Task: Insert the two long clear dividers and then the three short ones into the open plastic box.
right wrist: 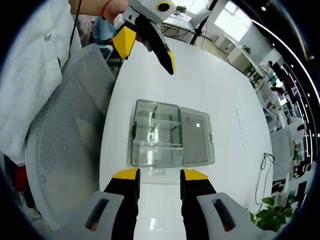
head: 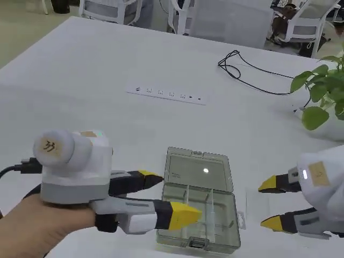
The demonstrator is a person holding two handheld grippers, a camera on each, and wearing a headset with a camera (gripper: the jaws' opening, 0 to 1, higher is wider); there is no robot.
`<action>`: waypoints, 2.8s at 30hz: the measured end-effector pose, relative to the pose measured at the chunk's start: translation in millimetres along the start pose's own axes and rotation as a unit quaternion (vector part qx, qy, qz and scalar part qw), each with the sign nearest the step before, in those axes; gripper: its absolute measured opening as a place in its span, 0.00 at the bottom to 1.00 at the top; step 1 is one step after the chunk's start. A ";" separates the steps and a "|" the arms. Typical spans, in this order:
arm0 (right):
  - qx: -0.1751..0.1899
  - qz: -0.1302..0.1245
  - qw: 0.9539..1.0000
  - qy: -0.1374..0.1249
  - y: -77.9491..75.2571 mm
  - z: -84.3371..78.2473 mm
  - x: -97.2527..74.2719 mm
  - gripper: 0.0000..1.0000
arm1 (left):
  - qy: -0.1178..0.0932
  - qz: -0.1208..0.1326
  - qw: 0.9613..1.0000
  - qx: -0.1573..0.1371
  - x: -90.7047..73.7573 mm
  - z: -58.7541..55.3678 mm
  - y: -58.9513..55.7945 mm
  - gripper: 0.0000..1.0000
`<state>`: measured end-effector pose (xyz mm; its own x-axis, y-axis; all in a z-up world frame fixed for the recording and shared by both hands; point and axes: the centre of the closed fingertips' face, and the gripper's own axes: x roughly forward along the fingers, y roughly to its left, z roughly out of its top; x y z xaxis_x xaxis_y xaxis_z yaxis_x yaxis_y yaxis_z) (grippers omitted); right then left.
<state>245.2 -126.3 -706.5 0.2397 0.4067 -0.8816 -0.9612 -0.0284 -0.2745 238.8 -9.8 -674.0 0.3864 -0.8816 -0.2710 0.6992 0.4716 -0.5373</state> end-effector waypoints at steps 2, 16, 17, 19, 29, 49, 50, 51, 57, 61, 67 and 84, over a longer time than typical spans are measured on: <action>-0.003 -0.004 1.000 -0.002 0.1 6.4 -2.3 0.32 | 0.000 0.002 1.000 -0.006 2.7 0.2 -0.5 0.61; -0.022 -0.017 0.999 -0.026 7.7 50.7 -13.7 0.32 | -0.002 -0.062 0.991 -0.122 29.1 0.2 -37.2 0.40; -0.023 -0.017 0.999 -0.027 8.4 52.3 -14.2 0.32 | -0.004 -0.065 0.989 -0.134 30.7 0.8 -38.2 0.38; -0.024 -0.019 0.999 -0.028 9.6 56.4 -15.6 0.32 | -0.004 -0.067 0.988 -0.140 33.2 -0.2 -38.7 0.35; -0.033 -0.021 0.999 -0.035 15.3 71.0 -19.9 0.32 | 0.005 -0.085 0.982 -0.168 40.6 -6.2 -47.5 0.17; -0.046 -0.025 0.998 -0.025 18.0 72.2 -22.1 0.33 | 0.006 -0.094 0.978 -0.184 42.1 -8.8 -52.7 0.00; -0.047 -0.025 0.998 -0.025 18.2 72.2 -21.9 0.33 | 0.006 -0.093 0.978 -0.184 42.1 -9.0 -52.5 0.00; -0.049 -0.025 0.998 -0.025 18.4 72.3 -21.8 0.33 | 0.006 -0.093 0.978 -0.185 42.0 -9.2 -52.5 0.00; -0.055 -0.028 0.998 -0.025 17.0 73.3 -21.0 0.33 | 0.002 -0.088 0.978 -0.190 41.3 -8.5 -50.5 0.00; -0.025 -0.011 0.998 -0.064 16.3 82.9 -29.8 0.34 | 0.007 -0.085 0.985 -0.152 38.3 -10.1 -48.3 0.00; 0.056 0.062 0.987 -0.140 6.7 91.2 -50.4 0.30 | 0.020 -0.104 0.994 -0.027 32.1 -15.2 -54.2 0.00; 0.076 0.262 0.945 -0.179 30.8 104.9 -55.1 0.13 | 0.004 -0.170 0.971 0.167 22.7 -11.1 -83.2 0.00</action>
<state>188.1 -53.8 -626.1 -0.3101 0.6577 -0.6865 -0.9502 -0.1908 0.2465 182.7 -69.3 -644.3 0.0946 -0.9871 -0.1295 0.9420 0.1308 -0.3090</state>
